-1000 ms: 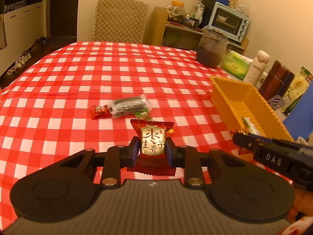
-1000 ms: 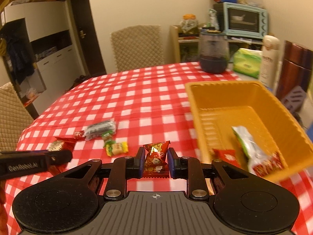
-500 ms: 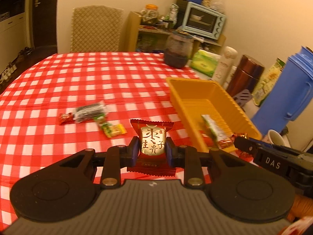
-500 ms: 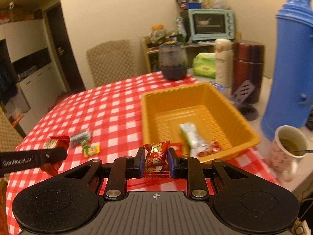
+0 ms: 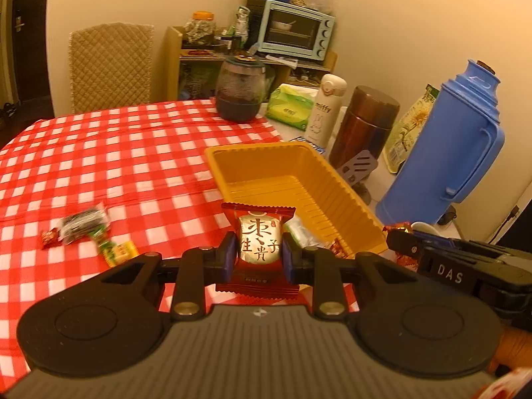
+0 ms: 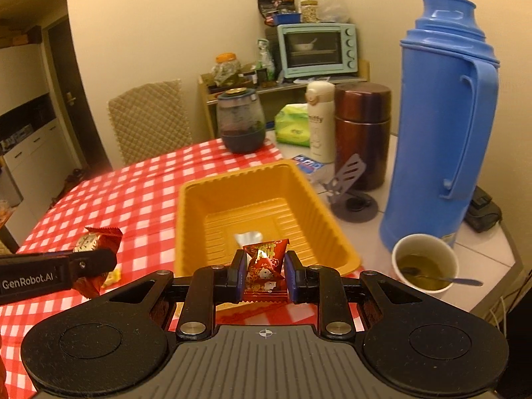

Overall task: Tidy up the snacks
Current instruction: 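Carry both held snacks over the orange tray and open both tools to drop them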

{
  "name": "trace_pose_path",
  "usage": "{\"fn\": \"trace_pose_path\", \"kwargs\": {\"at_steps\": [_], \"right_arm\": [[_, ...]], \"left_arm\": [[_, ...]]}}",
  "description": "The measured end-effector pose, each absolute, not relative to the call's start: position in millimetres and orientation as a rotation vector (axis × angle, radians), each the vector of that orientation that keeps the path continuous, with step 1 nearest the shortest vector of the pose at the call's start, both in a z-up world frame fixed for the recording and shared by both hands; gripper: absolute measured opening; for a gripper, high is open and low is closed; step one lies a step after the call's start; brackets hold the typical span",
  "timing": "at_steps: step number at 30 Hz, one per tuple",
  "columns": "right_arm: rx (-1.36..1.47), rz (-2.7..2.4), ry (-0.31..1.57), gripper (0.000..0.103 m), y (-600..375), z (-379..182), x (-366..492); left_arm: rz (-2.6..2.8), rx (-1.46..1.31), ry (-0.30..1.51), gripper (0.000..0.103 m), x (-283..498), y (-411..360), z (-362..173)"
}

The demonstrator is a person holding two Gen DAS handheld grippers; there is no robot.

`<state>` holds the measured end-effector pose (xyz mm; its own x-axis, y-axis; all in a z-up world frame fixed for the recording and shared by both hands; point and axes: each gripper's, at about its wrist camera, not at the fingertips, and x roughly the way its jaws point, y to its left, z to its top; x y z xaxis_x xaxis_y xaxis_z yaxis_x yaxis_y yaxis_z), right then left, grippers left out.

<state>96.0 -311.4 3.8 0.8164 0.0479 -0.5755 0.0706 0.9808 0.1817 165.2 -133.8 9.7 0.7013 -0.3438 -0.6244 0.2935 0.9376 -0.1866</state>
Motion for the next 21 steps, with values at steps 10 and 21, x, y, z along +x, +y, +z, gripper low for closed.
{"fn": "trace_pose_path", "kwargs": {"at_steps": [10, 21], "right_arm": [[0.213, -0.027, 0.640, 0.025, -333.9, -11.4, 124.7], [0.233, -0.008, 0.663, 0.025, -347.6, -29.7, 163.3]], "left_arm": [[-0.403, -0.058, 0.731, 0.025, 196.8, -163.5, 0.2], [-0.428, -0.046, 0.765, 0.025, 240.3, -187.6, -22.2]]}}
